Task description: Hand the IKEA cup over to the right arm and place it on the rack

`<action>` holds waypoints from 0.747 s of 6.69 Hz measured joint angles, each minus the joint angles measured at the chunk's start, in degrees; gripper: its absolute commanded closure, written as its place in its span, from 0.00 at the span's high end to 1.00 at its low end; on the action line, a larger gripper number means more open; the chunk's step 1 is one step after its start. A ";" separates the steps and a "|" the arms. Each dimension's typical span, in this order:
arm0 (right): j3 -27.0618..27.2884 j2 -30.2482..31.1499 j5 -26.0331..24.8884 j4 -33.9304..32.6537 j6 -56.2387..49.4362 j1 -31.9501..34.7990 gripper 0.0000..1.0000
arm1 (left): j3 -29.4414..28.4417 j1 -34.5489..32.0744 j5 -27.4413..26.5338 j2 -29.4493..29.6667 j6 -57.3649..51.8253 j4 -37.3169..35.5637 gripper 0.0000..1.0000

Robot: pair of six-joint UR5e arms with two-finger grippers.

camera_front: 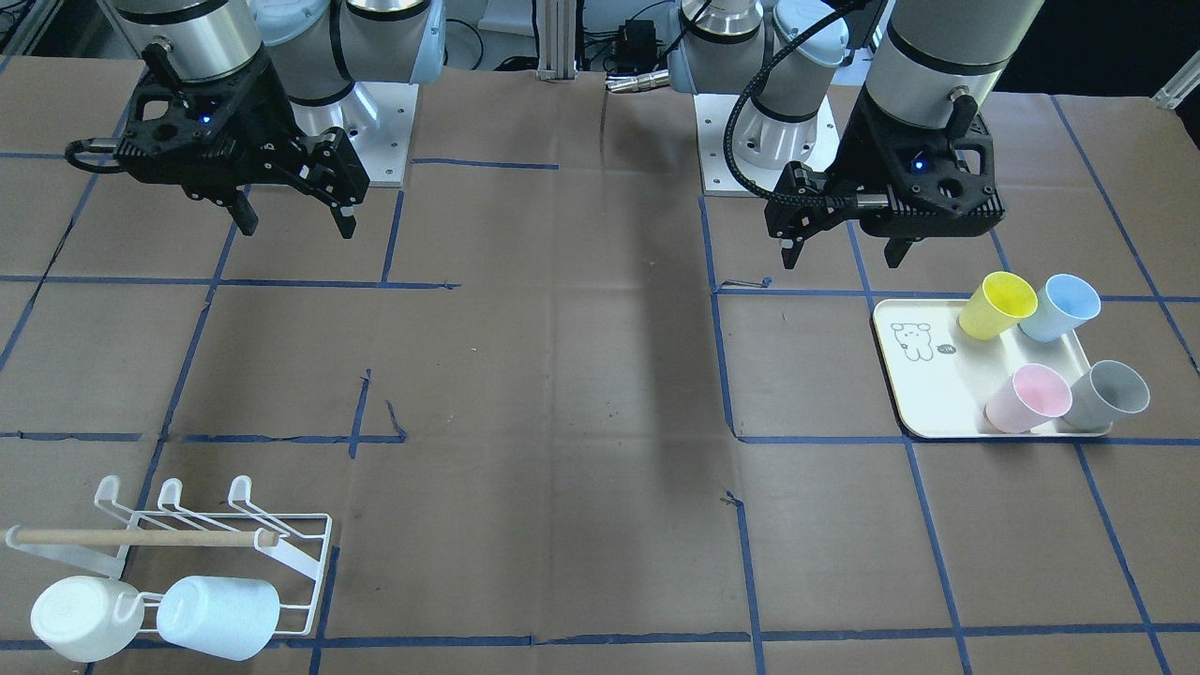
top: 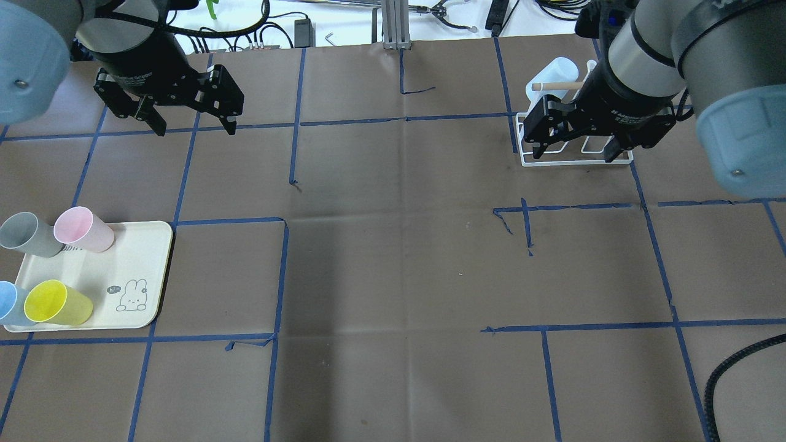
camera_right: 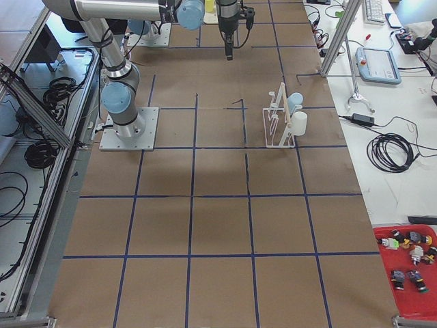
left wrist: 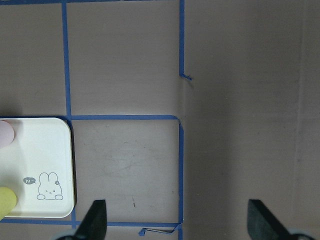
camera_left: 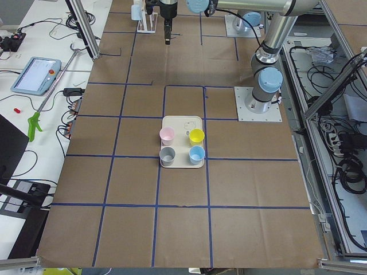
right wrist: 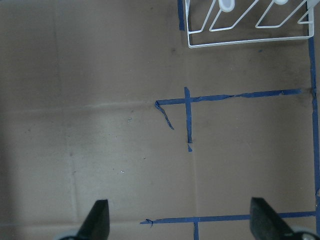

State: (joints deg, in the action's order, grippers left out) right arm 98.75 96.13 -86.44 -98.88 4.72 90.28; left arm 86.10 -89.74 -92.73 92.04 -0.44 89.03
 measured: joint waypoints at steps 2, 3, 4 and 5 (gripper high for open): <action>0.04 0.02 -0.52 0.05 0.18 0.54 1.00 | -0.07 0.00 0.00 0.09 0.03 0.00 0.99; 0.04 0.01 -1.00 -0.10 0.09 0.57 1.00 | -0.09 0.00 0.00 0.10 0.06 0.00 0.99; 0.07 -0.03 -1.25 -0.31 0.05 0.59 1.00 | 0.00 0.00 0.09 0.09 0.13 0.00 0.99; 0.10 -0.06 -1.40 -0.50 0.05 0.60 1.00 | 0.23 -0.02 0.42 0.02 0.21 0.00 0.99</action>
State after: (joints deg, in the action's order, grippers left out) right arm 98.85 96.07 -87.85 -99.38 4.77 90.88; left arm 86.33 -89.75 -92.30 92.06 -0.23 89.03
